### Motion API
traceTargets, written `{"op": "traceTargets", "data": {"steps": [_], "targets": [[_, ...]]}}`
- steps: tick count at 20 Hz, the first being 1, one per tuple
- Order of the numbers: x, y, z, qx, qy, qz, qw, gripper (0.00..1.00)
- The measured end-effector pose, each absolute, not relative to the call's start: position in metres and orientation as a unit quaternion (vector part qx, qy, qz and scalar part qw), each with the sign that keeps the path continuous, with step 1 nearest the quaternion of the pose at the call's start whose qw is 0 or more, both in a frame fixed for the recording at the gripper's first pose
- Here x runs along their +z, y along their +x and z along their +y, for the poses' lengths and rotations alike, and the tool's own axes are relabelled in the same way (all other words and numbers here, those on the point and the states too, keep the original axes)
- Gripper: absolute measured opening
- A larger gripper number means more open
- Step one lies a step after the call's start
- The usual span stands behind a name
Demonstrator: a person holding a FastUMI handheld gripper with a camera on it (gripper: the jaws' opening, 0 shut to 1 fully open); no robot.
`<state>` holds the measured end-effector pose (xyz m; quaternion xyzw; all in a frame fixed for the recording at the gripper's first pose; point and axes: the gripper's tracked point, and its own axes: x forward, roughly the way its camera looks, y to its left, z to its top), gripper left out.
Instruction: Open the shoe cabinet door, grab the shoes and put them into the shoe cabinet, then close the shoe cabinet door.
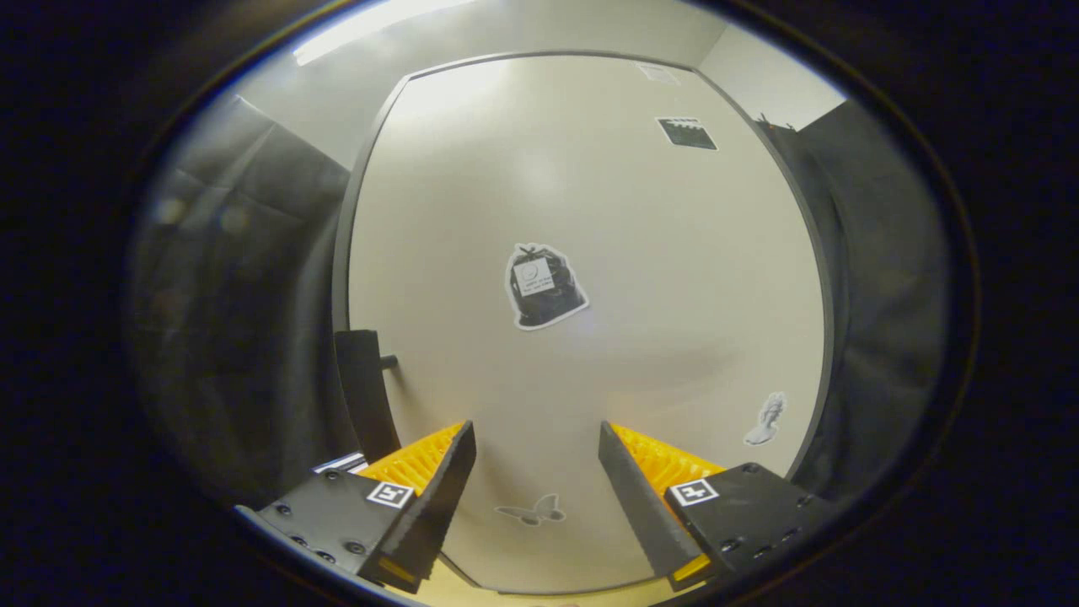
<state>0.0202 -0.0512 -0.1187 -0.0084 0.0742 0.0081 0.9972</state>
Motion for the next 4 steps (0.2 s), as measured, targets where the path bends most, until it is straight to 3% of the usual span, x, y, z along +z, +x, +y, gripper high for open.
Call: {"op": "traceTargets", "data": {"steps": [4], "targets": [[-0.1186,0.0191,-0.0509,0.001,-0.020,0.065,0.998,0.94]]}}
